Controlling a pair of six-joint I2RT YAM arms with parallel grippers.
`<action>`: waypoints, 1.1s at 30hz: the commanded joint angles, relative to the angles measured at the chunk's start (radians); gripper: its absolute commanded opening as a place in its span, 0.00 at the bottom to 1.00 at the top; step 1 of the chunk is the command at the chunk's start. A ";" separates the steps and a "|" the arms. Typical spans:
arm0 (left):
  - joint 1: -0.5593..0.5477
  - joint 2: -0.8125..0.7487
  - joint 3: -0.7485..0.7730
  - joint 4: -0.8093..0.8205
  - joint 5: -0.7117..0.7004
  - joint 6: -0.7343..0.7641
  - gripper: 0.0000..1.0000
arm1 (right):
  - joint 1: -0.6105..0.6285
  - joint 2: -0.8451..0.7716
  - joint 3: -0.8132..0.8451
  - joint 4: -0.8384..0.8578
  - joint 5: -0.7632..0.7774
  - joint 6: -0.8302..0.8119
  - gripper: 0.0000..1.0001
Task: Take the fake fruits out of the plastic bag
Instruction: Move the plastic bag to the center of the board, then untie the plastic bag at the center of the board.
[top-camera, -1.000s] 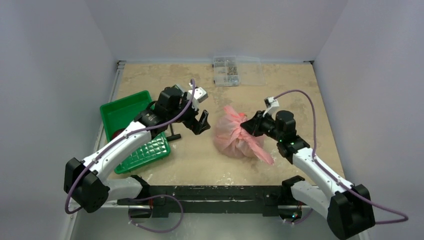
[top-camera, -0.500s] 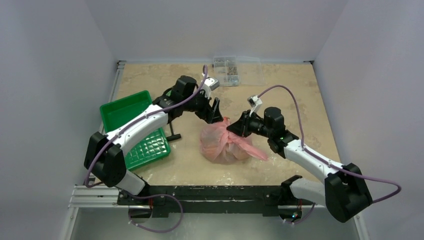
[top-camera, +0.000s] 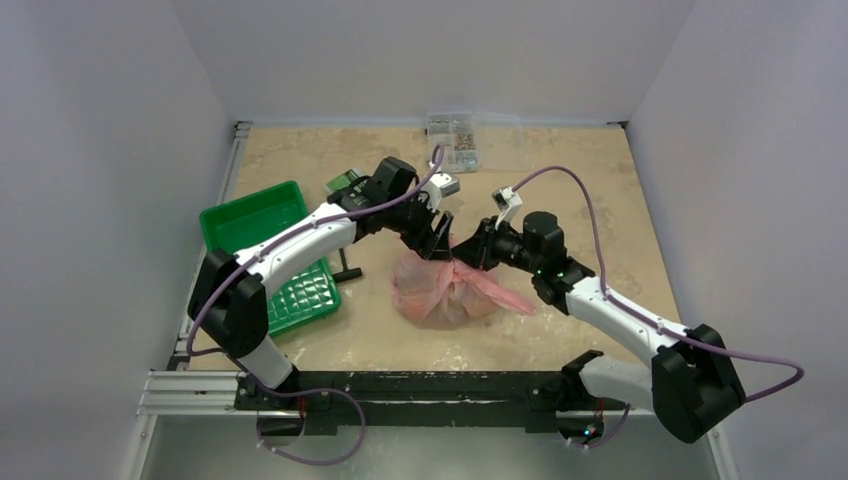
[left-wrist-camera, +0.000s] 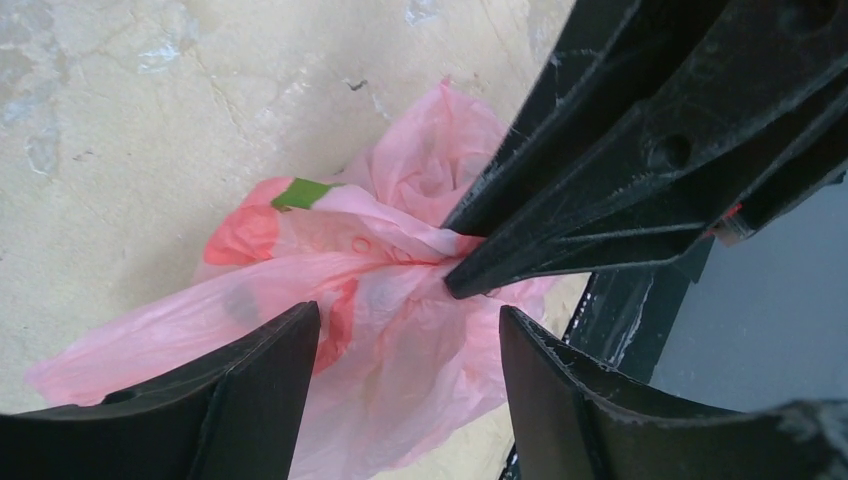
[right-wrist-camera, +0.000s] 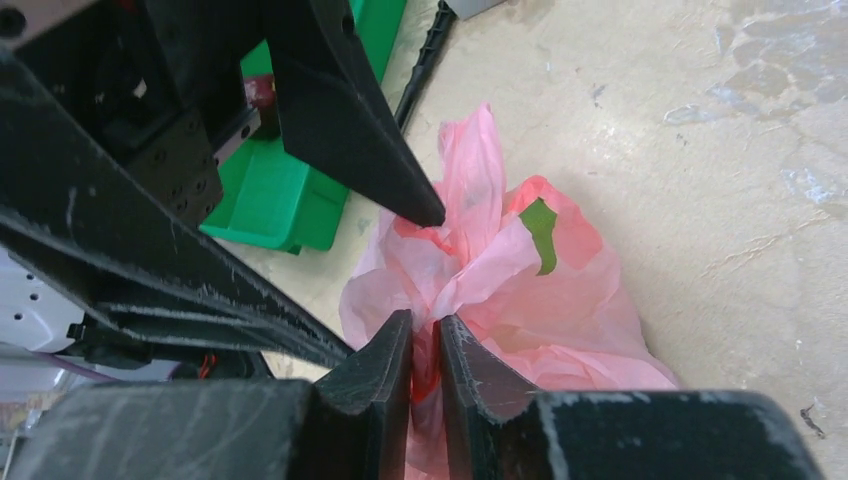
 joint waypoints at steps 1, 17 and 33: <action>-0.009 0.008 0.049 -0.033 0.041 0.051 0.66 | 0.002 -0.028 0.058 0.006 0.046 0.015 0.18; -0.019 0.086 0.069 -0.060 0.020 0.057 0.23 | 0.003 -0.224 0.105 -0.443 0.258 -0.172 0.43; -0.145 0.059 0.038 -0.058 -0.075 0.146 0.00 | 0.092 -0.282 0.069 -0.511 0.291 -0.209 0.61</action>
